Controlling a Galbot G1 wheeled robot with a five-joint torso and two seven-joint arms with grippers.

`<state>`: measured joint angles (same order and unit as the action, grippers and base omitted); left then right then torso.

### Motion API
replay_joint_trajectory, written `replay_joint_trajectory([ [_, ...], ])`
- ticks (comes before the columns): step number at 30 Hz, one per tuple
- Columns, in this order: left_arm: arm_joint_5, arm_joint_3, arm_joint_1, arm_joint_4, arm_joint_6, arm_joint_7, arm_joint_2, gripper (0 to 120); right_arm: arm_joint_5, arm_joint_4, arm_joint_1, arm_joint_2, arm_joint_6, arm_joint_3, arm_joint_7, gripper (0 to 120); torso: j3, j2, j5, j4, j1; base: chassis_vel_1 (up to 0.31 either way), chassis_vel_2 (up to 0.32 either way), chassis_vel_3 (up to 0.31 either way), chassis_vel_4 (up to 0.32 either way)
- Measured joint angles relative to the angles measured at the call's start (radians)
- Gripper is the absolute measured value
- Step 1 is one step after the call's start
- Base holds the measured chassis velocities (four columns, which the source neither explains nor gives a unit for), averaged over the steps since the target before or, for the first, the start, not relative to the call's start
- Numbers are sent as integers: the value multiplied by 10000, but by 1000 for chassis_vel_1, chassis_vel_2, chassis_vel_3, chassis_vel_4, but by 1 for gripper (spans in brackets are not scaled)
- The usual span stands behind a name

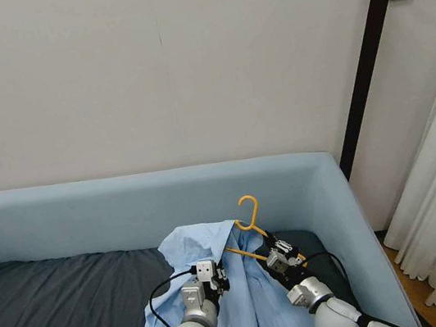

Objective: Pick up the clothes from the sofa and hang them on the clothes hanger.

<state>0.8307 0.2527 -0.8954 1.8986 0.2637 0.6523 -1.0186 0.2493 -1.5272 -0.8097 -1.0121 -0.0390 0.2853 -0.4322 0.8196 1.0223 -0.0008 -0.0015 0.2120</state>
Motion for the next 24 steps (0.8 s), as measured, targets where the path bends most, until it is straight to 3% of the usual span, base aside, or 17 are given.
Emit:
replay_joint_trajectory([
  [8,-157,10,-389,534,709,287,287,43,715,229,-81,-164,741,-250,-210,4,0,0,-1,1,0,0,0,0,0],
  [10,-508,-201,-680,818,759,239,651,53,940,324,-139,-240,964,-333,-258,4,0,0,-2,1,0,0,0,0,0],
  [12,-599,-284,-764,883,744,161,749,54,977,347,-149,-259,1004,-347,-263,4,0,0,-2,1,0,0,0,0,0],
  [17,-1681,-2067,-1932,1391,-1183,-2710,2280,80,987,549,-148,-383,1124,-426,-270,4,-1,2,-4,7,-1,0,0,0,0],
  [18,-1681,-2067,-1932,1391,-1183,-2710,2280,80,987,549,-148,-383,1124,-426,-270,4,-1,2,-4,7,-1,0,0,0,0],
  [19,-1684,-2352,-1905,1401,-1542,-3299,2759,84,981,594,-143,-394,1125,-434,-267,4,-1,2,-5,8,-2,0,0,0,0],
  [20,-1157,-2779,-1254,1140,-2244,-4770,3912,97,1033,634,-140,-435,1195,-506,-226,4,-1,3,-2,-2,-1,0,0,0,0],
  [21,-766,-3024,-978,987,-2464,-5393,4364,98,1112,713,-14,-525,1264,-465,-198,4,0,2,-4,-8,0,0,0,0,0],
  [24,-592,-3082,-854,918,-2517,-5576,4527,98,1120,755,77,-562,1278,-415,-192,4,0,2,-5,-5,0,0,0,0,0],
])
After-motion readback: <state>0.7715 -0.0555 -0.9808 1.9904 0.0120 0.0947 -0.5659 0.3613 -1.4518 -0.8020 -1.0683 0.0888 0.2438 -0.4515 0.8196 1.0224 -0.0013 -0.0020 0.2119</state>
